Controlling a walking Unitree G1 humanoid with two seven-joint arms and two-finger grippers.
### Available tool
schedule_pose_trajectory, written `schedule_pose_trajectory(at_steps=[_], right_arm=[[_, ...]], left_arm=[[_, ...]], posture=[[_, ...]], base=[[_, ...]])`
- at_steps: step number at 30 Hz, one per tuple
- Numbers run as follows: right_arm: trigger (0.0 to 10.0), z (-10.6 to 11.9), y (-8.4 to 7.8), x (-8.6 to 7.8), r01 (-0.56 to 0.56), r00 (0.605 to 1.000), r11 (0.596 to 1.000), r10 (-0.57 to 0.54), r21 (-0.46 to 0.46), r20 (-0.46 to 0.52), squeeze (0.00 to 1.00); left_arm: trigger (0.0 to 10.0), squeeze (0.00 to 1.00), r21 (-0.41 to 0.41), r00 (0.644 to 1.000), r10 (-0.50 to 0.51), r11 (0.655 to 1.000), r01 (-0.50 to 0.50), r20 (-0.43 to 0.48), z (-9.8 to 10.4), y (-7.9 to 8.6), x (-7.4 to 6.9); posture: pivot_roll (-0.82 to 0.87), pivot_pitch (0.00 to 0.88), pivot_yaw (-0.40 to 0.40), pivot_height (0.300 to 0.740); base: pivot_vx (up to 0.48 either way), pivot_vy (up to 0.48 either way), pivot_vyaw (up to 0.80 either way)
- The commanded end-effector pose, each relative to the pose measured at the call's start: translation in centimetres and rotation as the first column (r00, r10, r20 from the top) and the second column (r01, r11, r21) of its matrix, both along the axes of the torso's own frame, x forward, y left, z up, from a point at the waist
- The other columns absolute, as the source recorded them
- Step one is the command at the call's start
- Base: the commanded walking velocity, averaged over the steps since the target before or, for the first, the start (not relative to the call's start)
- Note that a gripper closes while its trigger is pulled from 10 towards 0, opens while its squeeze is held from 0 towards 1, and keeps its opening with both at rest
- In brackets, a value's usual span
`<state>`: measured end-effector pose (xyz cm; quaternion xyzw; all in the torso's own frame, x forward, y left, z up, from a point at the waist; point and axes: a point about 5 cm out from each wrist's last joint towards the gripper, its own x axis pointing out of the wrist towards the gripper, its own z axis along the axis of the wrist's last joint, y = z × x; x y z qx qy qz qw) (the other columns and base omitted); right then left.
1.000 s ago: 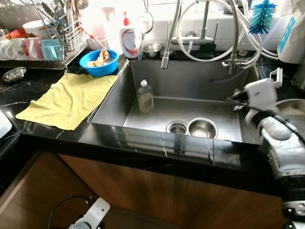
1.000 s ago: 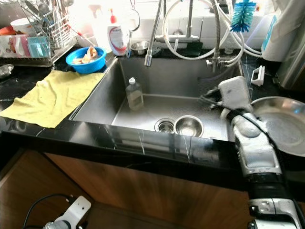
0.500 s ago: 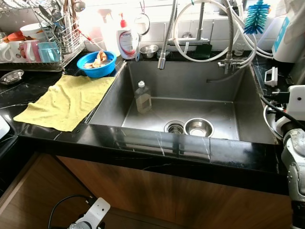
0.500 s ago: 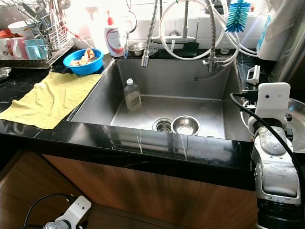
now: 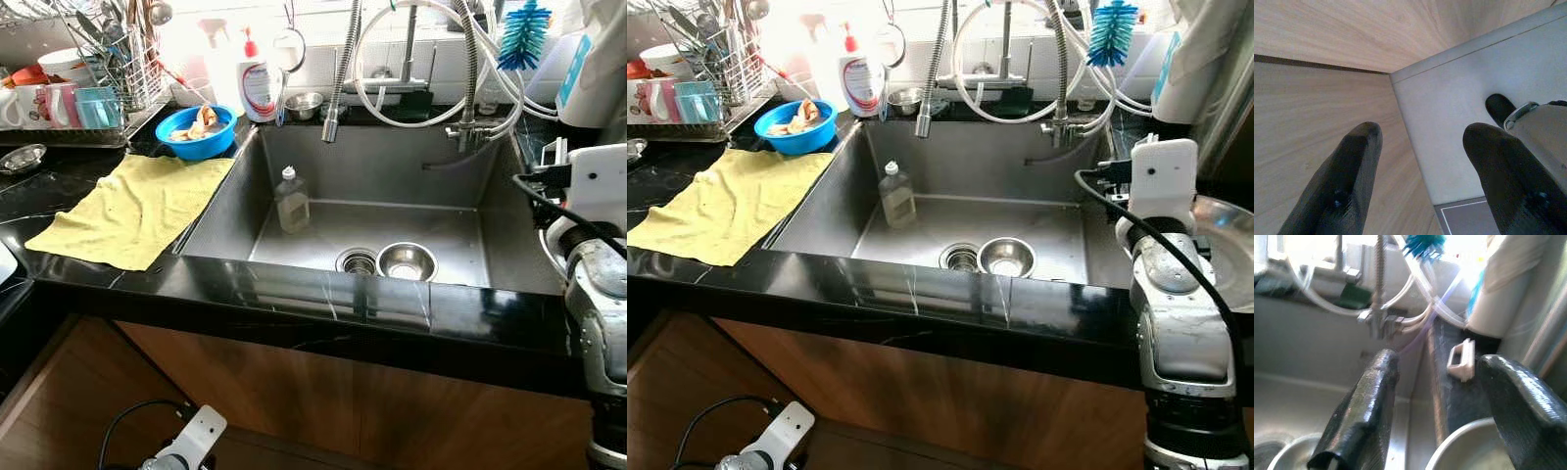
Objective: Kitchen organization
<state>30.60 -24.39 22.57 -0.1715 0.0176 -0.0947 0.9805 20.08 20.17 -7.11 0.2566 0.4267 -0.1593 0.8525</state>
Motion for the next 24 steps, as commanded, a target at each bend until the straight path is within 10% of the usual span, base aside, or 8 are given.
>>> schedule_pose_trajectory(at_steps=[1, 2, 3, 4, 24], right_arm=[[10.0, -0.3, 1.1, -0.1, -0.066, 0.997, 0.997, 0.064, -0.035, -0.044, 1.0], [10.0, -0.5, 1.4, -0.1, -0.077, 0.995, 0.996, 0.075, -0.04, -0.068, 0.49], [10.0, -0.6, 1.4, -0.1, -0.077, 0.994, 0.996, 0.074, -0.037, -0.079, 0.49], [10.0, -0.7, 1.5, -0.1, -0.072, 0.993, 0.997, 0.068, -0.037, -0.093, 0.0], [10.0, -2.0, 1.0, -0.2, 0.042, 0.977, 0.998, -0.05, -0.042, -0.206, 0.0]], left_arm=[[10.0, 0.0, 0.019, 1.0, -0.009, 1.0, 0.009, -0.012, 0.0, 0.4, -0.1], [10.0, 0.0, 0.019, 1.0, -0.009, 1.0, 0.01, -0.013, 0.0, 0.4, -0.1], [10.0, 0.0, 0.019, 1.0, -0.01, 1.0, 0.01, -0.014, 0.0, 0.4, -0.1], [10.0, 0.0, 0.018, 1.0, -0.01, 1.0, 0.01, -0.015, 0.0, 0.4, -0.1], [10.0, 0.0, 0.013, 1.0, -0.016, 1.0, 0.016, -0.024, -0.2, 0.2, -0.3]], posture=[[-0.14, 0.0, 0.102, 0.74], [-0.14, 0.0, 0.102, 0.74], [-0.14, 0.0, 0.102, 0.74], [-0.14, 0.0, 0.101, 0.74], [-0.14, 0.0, 0.099, 0.74]], base=[[0.0, 0.0, 0.0], [0.0, 0.0, 0.0], [0.0, 0.0, 0.0], [0.0, 0.0, 0.0], [0.0, 0.0, 0.0]])
